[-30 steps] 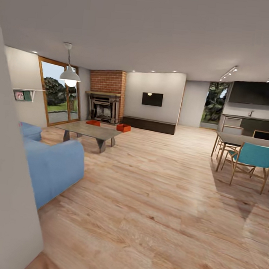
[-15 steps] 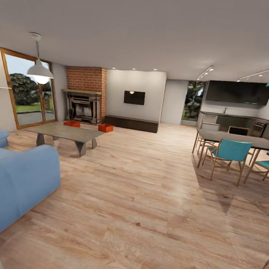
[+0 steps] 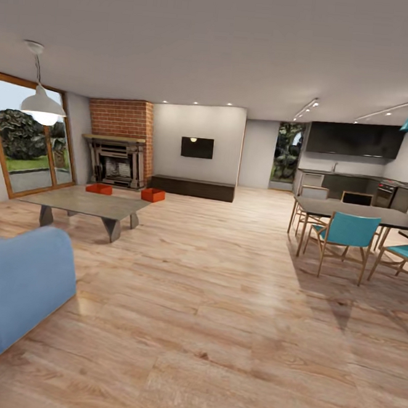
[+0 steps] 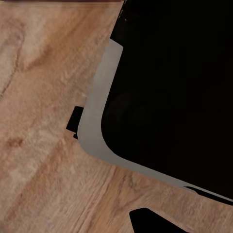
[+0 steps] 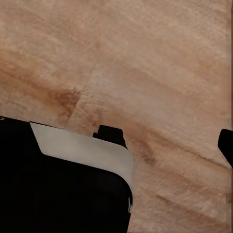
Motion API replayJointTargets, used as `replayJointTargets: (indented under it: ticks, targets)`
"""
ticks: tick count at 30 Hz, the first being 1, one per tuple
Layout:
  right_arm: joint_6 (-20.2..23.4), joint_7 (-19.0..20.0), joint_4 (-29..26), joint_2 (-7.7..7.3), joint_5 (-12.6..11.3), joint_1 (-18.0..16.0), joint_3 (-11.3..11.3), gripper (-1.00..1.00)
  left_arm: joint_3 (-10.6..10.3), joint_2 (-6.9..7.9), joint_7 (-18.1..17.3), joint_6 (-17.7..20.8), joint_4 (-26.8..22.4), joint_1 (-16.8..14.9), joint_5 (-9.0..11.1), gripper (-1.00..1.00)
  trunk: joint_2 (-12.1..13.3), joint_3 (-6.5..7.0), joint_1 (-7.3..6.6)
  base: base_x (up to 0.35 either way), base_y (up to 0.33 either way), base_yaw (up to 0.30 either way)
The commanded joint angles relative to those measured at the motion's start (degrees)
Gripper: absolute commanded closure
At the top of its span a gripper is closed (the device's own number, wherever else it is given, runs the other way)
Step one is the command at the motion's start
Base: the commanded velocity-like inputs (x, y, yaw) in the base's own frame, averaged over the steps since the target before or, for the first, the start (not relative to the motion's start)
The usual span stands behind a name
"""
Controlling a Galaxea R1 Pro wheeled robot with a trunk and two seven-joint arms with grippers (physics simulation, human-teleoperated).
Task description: Move the two storage containers from the living room to the garage. In the garage, place one container on the floor and stack the other container on top of it (either order is fine).
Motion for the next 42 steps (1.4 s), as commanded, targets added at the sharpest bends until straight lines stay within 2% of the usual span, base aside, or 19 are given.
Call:
replayJointTargets:
  ticks: [1,42]
  targets:
    - [-0.23,-0.32,0.19,0.03,0.36,-0.07,0.23,-1.0,0.21,0.0,0.04,0.37,-0.14,0.0,0.12,-1.0,-0.03,-0.06,0.03,0.324,0.0,0.0]
    - [-0.3,-0.32,0.17,-0.06,0.38,-0.07,0.2,-1.0,0.21,0.0,0.04,0.32,-0.14,0.0,0.12,-1.0,-0.03,-0.06,0.03,0.324,0.0,0.0]
